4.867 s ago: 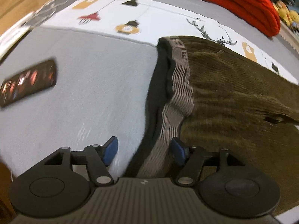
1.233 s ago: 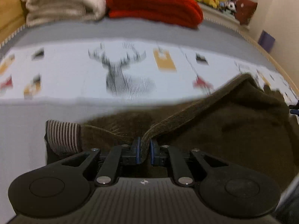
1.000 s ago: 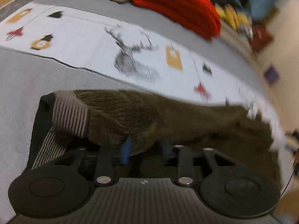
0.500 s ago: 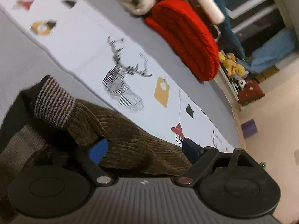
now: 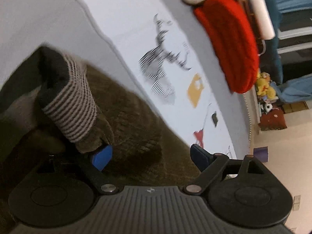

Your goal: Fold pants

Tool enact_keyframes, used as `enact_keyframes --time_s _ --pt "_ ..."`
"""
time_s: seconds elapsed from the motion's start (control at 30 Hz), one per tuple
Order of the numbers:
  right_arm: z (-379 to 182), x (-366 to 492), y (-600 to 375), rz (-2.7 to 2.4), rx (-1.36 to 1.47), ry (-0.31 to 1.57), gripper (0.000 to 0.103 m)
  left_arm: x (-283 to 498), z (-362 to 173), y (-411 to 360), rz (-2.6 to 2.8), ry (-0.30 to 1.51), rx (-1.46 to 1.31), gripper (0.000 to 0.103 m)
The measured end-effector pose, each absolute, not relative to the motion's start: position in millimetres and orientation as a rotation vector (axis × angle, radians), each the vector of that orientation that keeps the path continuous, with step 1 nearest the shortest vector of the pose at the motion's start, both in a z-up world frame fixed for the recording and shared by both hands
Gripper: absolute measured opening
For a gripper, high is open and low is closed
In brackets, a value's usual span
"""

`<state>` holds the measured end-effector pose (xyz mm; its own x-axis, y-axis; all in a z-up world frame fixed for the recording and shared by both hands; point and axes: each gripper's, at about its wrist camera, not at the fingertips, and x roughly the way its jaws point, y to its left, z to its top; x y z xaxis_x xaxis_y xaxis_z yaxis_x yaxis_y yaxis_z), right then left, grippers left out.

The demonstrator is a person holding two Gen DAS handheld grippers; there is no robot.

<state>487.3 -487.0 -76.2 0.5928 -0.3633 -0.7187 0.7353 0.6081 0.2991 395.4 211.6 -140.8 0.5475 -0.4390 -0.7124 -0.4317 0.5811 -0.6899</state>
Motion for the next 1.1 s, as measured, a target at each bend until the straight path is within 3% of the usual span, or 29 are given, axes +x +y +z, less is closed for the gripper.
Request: enact_keyframes --time_s 0.23,0.57,0.77,0.8,0.83,0.87,0.9,0.93,1.0,1.1 --pt "-10.6 452.0 -501.0 -0.575 0.726 0.524 0.009 383.3 -154.2 191.8 0.010 1.104 -0.975 0.091" --pt "4.8 383.9 -501.9 -0.466 0.659 0.508 0.009 382.6 -140.0 202.8 -0.040 1.042 -1.068 0.091" --pt "5.4 372.8 -501.0 -0.450 0.657 0.502 0.009 398.8 -144.8 205.3 0.045 1.069 -0.978 0.091" --pt "4.3 372.7 -500.4 -0.453 0.658 0.502 0.009 400.8 -147.5 207.8 0.071 1.082 -0.978 0.087" --pt "2.2 373.5 -501.2 -0.459 0.660 0.506 0.009 404.7 -148.9 209.9 0.111 1.093 -0.971 0.068" --pt "-0.6 374.9 -502.9 -0.467 0.665 0.513 0.009 405.4 -149.8 214.5 0.150 1.092 -0.955 0.057" --pt "-4.1 377.3 -504.1 -0.480 0.671 0.524 0.009 406.3 -147.6 216.4 0.176 1.083 -0.936 0.032" --pt "-9.0 381.1 -505.6 -0.498 0.675 0.542 0.009 405.8 -144.2 218.4 0.206 1.066 -0.932 0.020" --pt "-20.6 391.8 -508.0 -0.541 0.679 0.572 0.009 409.8 -132.7 218.9 0.213 1.010 -0.918 0.014" --pt "-31.8 420.8 -505.0 -0.603 0.679 0.601 0.009 425.1 -106.9 219.6 0.196 0.921 -0.889 0.013"
